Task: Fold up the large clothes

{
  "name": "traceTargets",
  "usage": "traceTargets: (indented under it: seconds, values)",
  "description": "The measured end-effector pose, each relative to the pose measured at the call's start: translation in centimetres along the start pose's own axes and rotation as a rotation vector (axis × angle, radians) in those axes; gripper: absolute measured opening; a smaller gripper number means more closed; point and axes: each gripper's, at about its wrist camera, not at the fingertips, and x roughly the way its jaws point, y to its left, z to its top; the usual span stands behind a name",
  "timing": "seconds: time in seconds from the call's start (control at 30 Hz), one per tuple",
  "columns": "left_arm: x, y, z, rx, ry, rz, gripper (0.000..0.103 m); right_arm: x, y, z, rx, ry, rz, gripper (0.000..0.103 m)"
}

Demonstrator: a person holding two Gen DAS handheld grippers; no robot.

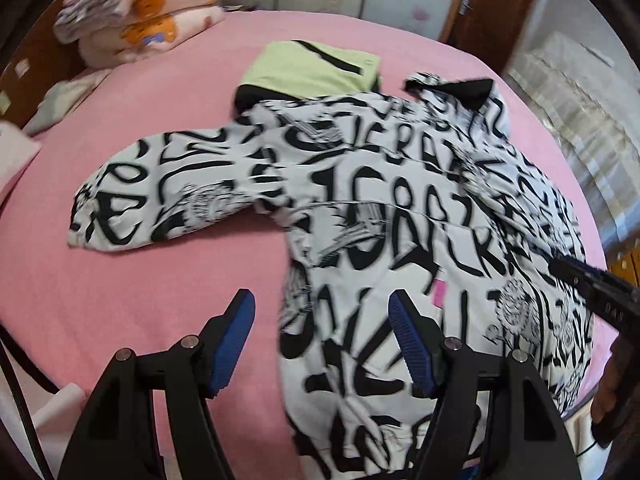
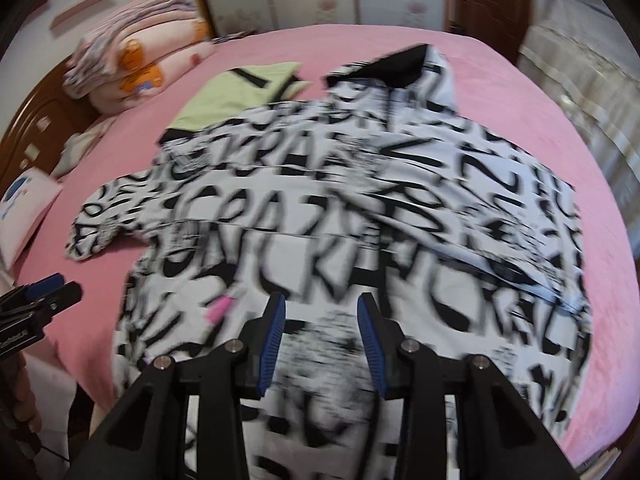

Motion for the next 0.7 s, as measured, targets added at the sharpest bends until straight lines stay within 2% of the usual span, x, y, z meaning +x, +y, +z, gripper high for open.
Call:
traceTargets:
  seconds: [0.17,0.27,0.47,0.63,0.7]
  values:
    - [1.3,4.7,0.2,-0.127,-0.002,-0.026,0.068,1.2,5.0,1.3,-0.058,-0.002,0.050,0.037]
    - [2.7,8.7,0.2,-0.252,-0.013,-0.043,0.068,2.0,7.4,1.9,-0.090,0.001,0.063,0.037]
    - [6.6,18.2,-0.4,-0.565,-0.049,-0.101,0.068,4.7,10.6,3.1,-0.131,0.025,0.075,0.037]
    - [9.9,23.5,-0.8,-0.760,-0.075,-0.085,0.068,7.3,12.3,3.4,-0.138,0.057,0.075,0.037]
    - [11.2,25.2,-1.1,-0.832,-0.085,-0.118,0.068,8.4,12.9,3.4,-0.135,0.075,0.078,0.037]
